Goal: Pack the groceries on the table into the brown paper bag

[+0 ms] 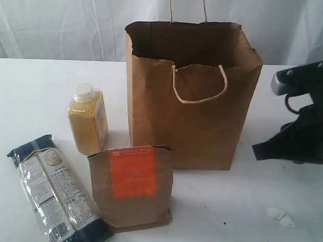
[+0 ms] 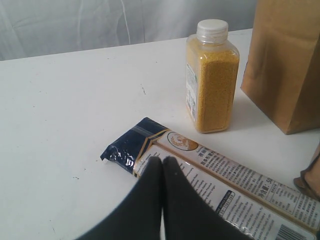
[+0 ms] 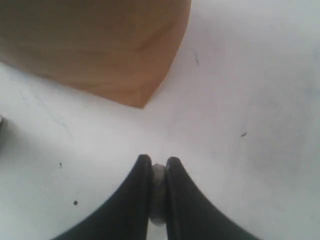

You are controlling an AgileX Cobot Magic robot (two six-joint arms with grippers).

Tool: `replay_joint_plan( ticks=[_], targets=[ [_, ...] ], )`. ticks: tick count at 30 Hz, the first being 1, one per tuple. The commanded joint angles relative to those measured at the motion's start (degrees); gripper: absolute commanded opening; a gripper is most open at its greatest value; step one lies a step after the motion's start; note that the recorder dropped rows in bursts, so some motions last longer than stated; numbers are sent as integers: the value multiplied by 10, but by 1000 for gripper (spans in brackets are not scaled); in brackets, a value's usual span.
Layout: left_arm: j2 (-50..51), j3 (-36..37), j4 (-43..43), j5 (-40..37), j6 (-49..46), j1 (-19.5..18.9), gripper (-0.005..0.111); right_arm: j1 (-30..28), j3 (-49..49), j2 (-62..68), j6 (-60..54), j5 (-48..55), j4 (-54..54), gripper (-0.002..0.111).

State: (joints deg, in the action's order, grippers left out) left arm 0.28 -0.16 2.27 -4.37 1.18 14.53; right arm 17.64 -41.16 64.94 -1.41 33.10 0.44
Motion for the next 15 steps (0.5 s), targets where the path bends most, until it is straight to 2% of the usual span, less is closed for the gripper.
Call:
replay_joint_plan(
  ticks=[1, 7, 11, 15],
  targets=[
    [-3, 2, 2, 0, 1, 2, 0, -6, -51, -60, 2, 33, -4, 2],
    [-3, 2, 2, 0, 1, 2, 0, -2, -201, -69, 2, 52, 4, 2],
    [-3, 2, 2, 0, 1, 2, 0, 45, -284, -4, -16, 52, 14, 2],
    [-3, 2, 2, 0, 1, 2, 0, 72, -325, 86, -20, 51, 9, 2]
  ],
)
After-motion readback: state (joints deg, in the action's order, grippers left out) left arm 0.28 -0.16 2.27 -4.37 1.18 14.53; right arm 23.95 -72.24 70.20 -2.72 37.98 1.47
